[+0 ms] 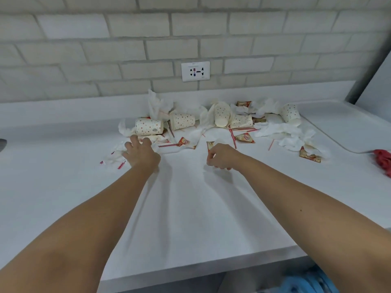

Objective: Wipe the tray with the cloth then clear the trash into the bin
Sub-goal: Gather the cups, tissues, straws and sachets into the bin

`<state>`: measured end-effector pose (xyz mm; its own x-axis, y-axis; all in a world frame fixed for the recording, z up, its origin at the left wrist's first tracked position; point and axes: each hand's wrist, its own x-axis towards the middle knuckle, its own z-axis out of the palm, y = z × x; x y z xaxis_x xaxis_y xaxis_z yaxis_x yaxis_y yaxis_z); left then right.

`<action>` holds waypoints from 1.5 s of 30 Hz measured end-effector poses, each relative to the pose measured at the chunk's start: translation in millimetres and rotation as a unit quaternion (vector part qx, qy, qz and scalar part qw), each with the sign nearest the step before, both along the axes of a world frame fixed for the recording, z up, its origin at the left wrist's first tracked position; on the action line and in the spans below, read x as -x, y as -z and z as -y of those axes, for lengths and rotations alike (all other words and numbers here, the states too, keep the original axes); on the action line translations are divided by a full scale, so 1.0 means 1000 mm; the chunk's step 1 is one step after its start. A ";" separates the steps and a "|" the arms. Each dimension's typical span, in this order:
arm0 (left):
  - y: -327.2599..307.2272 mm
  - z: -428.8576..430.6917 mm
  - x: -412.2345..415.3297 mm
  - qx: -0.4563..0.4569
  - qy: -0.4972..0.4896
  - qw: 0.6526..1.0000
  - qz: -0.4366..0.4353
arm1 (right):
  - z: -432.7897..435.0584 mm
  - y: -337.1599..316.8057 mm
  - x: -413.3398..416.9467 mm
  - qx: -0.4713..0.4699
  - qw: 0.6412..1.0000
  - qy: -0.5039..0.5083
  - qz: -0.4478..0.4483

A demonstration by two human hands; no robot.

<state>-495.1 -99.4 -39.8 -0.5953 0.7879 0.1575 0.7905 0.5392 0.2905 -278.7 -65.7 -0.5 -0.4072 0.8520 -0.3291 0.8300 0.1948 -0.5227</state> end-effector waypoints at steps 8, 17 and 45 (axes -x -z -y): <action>0.011 -0.013 0.022 0.150 0.014 0.988 0.044 | -0.020 0.007 0.019 -0.023 0.999 -0.040 0.018; -0.021 -0.021 -0.002 -0.042 0.109 0.981 0.152 | -0.042 0.006 0.051 -0.048 0.996 -0.062 -0.048; 0.005 0.023 -0.020 0.153 0.079 0.977 0.126 | -0.053 0.020 0.091 -0.022 0.965 0.061 -0.255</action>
